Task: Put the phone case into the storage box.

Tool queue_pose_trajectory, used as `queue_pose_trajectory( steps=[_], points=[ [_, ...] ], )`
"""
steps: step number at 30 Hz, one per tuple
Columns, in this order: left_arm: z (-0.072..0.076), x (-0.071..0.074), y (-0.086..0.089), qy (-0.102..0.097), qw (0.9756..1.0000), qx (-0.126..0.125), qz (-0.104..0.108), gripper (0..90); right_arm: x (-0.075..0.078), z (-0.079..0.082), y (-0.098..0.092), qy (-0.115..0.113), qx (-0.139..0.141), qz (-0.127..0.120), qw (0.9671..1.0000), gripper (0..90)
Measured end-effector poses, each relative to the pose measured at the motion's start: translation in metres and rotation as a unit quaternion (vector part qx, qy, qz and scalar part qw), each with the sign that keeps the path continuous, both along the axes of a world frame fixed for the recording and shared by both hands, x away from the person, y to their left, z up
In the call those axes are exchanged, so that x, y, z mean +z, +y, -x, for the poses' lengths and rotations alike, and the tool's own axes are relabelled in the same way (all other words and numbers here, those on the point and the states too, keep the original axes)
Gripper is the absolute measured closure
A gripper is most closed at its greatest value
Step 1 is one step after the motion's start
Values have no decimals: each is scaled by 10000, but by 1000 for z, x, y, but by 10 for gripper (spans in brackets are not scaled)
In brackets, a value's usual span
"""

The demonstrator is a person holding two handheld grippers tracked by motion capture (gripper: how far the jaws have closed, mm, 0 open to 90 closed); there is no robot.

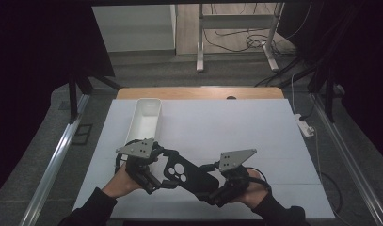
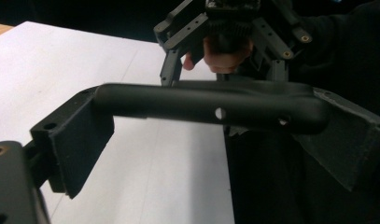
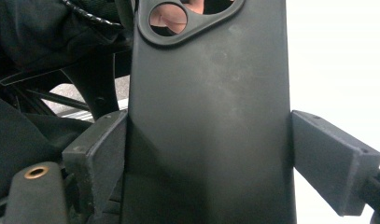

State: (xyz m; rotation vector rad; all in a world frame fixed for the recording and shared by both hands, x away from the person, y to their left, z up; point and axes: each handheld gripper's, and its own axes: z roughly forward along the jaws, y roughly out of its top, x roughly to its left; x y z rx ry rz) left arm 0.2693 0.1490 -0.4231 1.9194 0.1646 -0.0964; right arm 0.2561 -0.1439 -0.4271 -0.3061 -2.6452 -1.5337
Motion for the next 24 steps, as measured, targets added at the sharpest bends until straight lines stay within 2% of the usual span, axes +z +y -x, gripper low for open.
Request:
queue_pose_trajectory(
  steps=[5,9,13,17,24],
  points=[
    [0,-1,0,52,9998,-160,59,86,-2,1,2,-49,142,62,9999,146],
    [-2,0,3,268,9992,-283,129,128,-2,2,2,-135,196,80,9997,146],
    [0,3,1,232,9995,-224,-36,144,-3,3,2,-234,201,157,9994,144],
    [1,4,0,203,9995,-201,-114,150,-4,3,3,-365,193,235,9989,139],
    [3,7,-3,210,9996,13,-211,152,-4,2,5,-399,74,275,9988,112]
  ],
)
